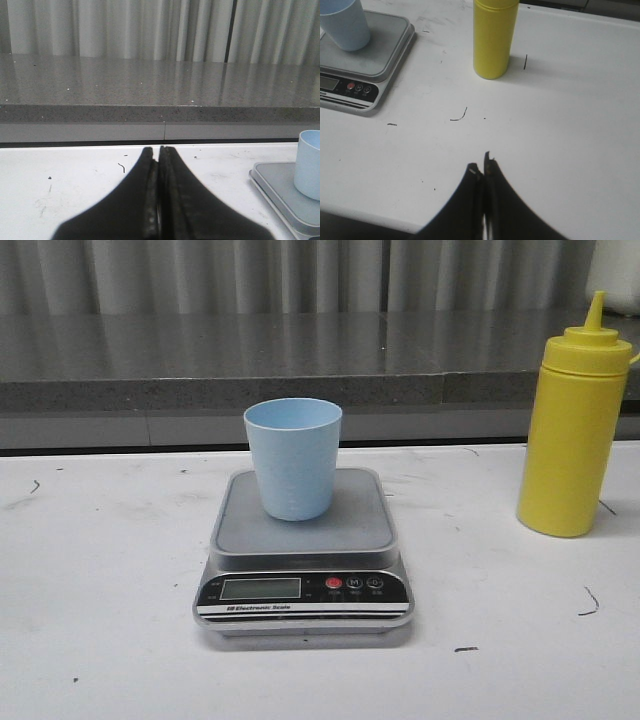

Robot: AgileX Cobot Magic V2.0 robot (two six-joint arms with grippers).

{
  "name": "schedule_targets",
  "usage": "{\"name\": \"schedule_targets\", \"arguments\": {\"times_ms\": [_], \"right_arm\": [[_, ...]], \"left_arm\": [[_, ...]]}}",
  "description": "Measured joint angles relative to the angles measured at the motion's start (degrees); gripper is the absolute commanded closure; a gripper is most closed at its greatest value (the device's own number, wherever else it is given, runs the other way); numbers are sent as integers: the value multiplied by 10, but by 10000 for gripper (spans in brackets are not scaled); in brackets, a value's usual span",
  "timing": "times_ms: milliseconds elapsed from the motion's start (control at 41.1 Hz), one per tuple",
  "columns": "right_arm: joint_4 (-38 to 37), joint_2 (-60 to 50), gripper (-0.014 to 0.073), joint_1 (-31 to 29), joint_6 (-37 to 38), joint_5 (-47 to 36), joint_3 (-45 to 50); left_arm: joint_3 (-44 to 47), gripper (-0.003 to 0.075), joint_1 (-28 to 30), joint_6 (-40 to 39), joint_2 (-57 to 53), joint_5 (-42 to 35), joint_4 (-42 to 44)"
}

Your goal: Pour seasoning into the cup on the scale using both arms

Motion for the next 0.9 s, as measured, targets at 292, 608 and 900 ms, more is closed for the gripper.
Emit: {"name": "schedule_targets", "arguments": {"times_ms": [292,608,900], "right_arm": [[37,-66,656,-100,-82,-251,154],[38,-171,661,-197,-88,-491,352],[83,-178,661,-228,-88,-551,403]], "left_arm": [[0,740,0,0,0,0,0],[0,740,0,0,0,0,0],[0,740,0,0,0,0,0]]}}
